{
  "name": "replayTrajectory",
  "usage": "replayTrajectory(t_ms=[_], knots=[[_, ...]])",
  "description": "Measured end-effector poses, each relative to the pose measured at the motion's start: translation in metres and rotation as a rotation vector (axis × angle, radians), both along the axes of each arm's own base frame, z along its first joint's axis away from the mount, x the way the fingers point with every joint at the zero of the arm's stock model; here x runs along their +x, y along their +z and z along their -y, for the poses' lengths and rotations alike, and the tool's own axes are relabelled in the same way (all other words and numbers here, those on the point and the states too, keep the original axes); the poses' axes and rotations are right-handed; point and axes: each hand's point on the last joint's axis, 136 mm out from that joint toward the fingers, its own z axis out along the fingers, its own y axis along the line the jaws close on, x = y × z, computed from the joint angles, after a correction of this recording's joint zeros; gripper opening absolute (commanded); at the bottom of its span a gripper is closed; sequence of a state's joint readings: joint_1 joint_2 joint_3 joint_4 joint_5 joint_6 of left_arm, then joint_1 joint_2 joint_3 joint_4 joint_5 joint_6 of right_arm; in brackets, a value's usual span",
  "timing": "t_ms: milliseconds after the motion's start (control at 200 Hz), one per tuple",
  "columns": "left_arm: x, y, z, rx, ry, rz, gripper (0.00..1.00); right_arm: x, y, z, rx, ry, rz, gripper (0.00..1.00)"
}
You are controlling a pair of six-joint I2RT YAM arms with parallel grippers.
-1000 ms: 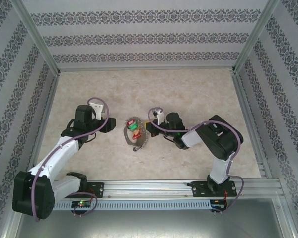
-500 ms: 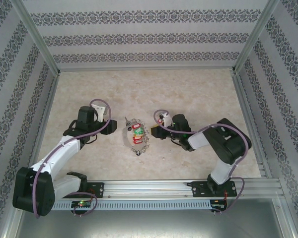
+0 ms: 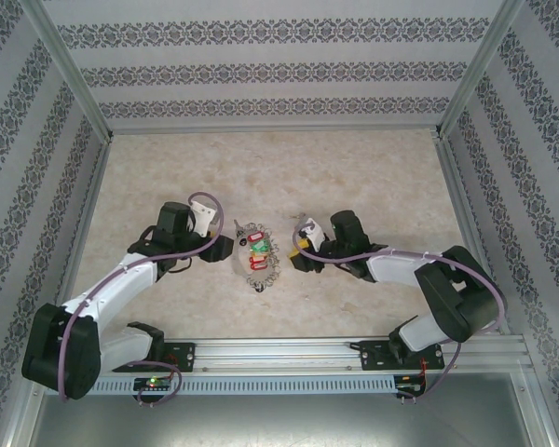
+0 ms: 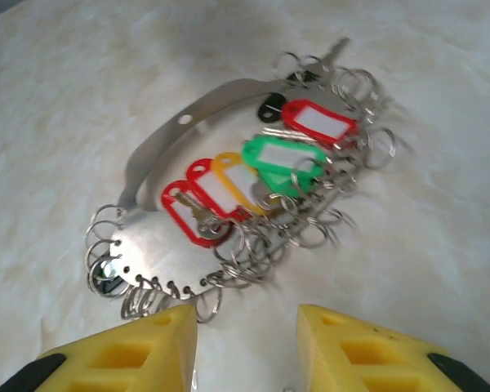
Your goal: Put the keys on the keyring
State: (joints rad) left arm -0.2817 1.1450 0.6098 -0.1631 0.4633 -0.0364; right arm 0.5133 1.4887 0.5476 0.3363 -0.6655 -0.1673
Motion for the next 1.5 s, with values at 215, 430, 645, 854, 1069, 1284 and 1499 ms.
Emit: replayTrajectory(t_ms=[215, 430, 645, 854, 1069, 1284, 1499], knots=[[0.006, 0.015, -0.003, 0.035, -0.020, 0.109, 0.66, 0.001, 0.011, -0.019, 0.011, 0.057, 0.046, 0.39], [0.007, 0.016, -0.003, 0.034, -0.018, 0.110, 0.66, -0.017, -0.035, -0.021, -0.055, 0.040, -0.116, 0.34], [0.007, 0.015, -0.003, 0.034, -0.018, 0.110, 0.65, -0.019, -0.056, -0.021, -0.069, -0.022, -0.265, 0.34], [0.007, 0.015, -0.003, 0.034, -0.018, 0.110, 0.65, -0.015, -0.053, -0.030, -0.035, -0.027, -0.336, 0.33], [0.007, 0.015, -0.003, 0.034, -0.018, 0.109, 0.65, -0.014, -0.056, -0.041, -0.013, -0.003, -0.408, 0.12], [0.005, 0.014, -0.003, 0.034, -0.021, 0.100, 0.65, -0.021, -0.053, -0.044, 0.005, 0.021, -0.450, 0.01], [0.001, 0.016, 0.006, -0.010, -0.061, 0.099, 0.63, -0.026, -0.035, -0.045, 0.040, 0.059, -0.413, 0.00]])
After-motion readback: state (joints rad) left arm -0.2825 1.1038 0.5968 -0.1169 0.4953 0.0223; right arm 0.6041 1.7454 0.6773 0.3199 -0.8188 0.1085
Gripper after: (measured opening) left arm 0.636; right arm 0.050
